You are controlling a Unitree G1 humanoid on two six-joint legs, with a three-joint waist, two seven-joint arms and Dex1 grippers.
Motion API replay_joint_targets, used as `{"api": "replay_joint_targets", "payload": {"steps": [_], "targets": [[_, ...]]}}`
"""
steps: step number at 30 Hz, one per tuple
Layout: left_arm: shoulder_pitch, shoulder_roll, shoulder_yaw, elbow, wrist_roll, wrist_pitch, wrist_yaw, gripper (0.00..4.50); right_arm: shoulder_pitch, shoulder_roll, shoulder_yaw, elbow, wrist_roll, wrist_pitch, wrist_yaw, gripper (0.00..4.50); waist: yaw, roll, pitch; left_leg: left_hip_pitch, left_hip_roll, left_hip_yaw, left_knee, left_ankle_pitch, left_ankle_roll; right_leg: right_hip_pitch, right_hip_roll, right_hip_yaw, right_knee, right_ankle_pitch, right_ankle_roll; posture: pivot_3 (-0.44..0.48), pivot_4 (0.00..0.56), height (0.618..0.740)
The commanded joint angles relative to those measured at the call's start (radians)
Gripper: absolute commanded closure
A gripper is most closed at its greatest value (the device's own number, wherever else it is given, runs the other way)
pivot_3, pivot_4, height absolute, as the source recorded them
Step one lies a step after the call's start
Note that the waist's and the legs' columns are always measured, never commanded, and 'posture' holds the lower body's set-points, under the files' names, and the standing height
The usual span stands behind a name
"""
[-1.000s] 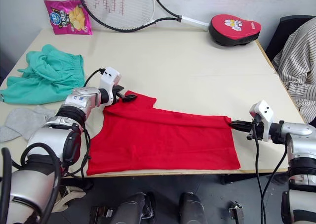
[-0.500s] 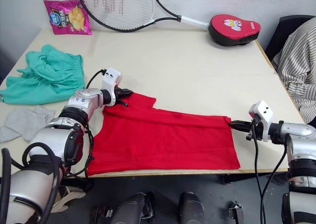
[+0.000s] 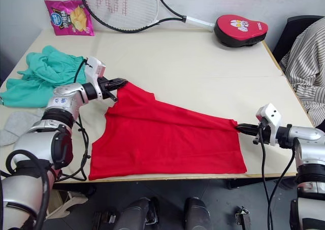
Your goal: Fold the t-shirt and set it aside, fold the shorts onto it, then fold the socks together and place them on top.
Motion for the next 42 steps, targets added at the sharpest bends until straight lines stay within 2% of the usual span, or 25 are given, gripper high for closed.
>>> {"api": "replay_joint_targets", "payload": {"steps": [1,8,14,19,26,42], "targets": [[0.039,0.026,-0.015,-0.09,-0.017,-0.126,-0.131,4.49,0.029,-0.017,-0.041,-0.05,0.014,-0.098,-0.013,4.5,0.0,0.0,0.0,0.0,0.0,0.0,0.0,0.0,0.0,0.0,0.0,0.0,0.0,0.0,0.0,0.0,0.15,0.74],[0.23,0.053,-0.054,-0.313,-0.051,-0.373,-0.322,4.49,0.11,-0.017,-0.084,-0.09,0.01,-0.322,-0.06,4.5,-0.001,0.0,0.0,0.0,0.0,0.0,0.0,0.0,0.0,0.0,0.0,0.0,0.0,0.0,0.0,0.0,0.15,0.74],[0.393,0.065,-0.088,-0.517,-0.08,-0.575,-0.35,4.49,0.163,-0.001,-0.093,-0.089,-0.006,-0.492,-0.117,4.5,0.0,0.0,0.0,0.0,0.0,-0.001,0.001,0.0,0.0,0.001,-0.001,0.001,0.0,0.0,0.0,0.0,0.15,0.74],[0.54,0.115,-0.116,-0.657,-0.099,-0.723,-0.357,4.49,0.202,0.011,-0.072,-0.056,-0.09,-0.725,-0.218,4.5,-0.002,0.0,0.0,0.002,0.0,-0.001,0.0,0.0,0.0,0.002,-0.001,0.002,0.0,0.0,0.0,0.0,0.15,0.74],[0.637,0.189,-0.13,-0.711,-0.11,-0.776,-0.321,4.49,0.237,0.007,-0.039,-0.015,-0.153,-0.911,-0.304,4.5,0.0,0.001,0.0,0.003,0.0,-0.002,0.0,-0.001,0.001,0.004,-0.002,0.005,-0.005,0.0,0.0,0.0,0.15,0.74],[0.718,0.274,-0.184,-0.729,-0.06,-0.932,-0.211,4.49,0.284,-0.028,0.003,0.093,-0.262,-1.095,-0.475,4.5,-0.003,0.001,0.0,0.004,0.001,-0.002,-0.001,-0.002,0.0,0.004,-0.001,0.008,-0.007,0.0,0.0,0.0,0.15,0.74]]}}
